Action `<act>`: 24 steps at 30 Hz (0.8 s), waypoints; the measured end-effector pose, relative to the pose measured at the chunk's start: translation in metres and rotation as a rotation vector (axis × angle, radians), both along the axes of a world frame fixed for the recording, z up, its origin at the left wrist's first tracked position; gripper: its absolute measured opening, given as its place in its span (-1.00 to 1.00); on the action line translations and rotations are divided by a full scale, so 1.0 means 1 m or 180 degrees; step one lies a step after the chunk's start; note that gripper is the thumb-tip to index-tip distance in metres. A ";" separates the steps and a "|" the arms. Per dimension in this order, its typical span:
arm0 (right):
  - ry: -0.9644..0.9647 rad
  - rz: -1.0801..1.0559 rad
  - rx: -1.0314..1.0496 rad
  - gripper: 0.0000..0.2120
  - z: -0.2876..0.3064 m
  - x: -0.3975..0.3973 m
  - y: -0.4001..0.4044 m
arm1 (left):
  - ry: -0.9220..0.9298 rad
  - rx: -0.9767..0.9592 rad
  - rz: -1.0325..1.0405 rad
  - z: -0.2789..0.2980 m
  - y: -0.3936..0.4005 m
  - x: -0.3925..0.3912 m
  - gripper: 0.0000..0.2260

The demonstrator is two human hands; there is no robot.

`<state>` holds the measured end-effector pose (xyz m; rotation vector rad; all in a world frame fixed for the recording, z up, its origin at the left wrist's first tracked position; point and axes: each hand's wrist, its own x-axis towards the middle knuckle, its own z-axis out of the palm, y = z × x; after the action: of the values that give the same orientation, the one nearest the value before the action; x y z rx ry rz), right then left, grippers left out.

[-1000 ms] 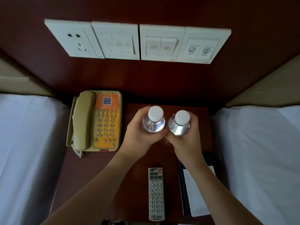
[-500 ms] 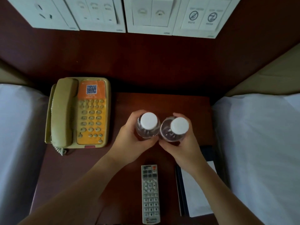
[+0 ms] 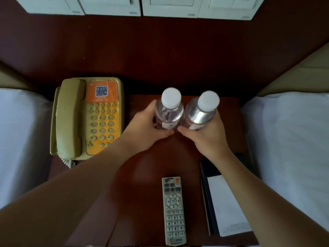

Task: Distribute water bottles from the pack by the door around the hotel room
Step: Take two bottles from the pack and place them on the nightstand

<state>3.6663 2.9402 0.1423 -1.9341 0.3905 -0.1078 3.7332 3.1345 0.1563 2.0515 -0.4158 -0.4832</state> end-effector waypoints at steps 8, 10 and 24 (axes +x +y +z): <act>-0.0073 -0.0120 -0.0230 -0.25 -0.013 0.019 -0.005 | -0.0196 0.0151 -0.0156 0.003 -0.003 0.031 -0.34; -0.0166 -0.0183 -0.0381 -0.30 -0.008 0.018 -0.001 | -0.0196 0.0148 -0.0171 0.002 -0.003 0.032 -0.34; 0.0720 0.0857 -0.0564 -0.39 0.008 0.032 -0.032 | 0.0069 0.0260 -0.0417 -0.004 -0.006 0.051 -0.38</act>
<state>3.6981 2.9080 0.1507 -2.1635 0.2721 0.2620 3.7844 3.1285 0.1527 2.1040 -0.5276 -0.6098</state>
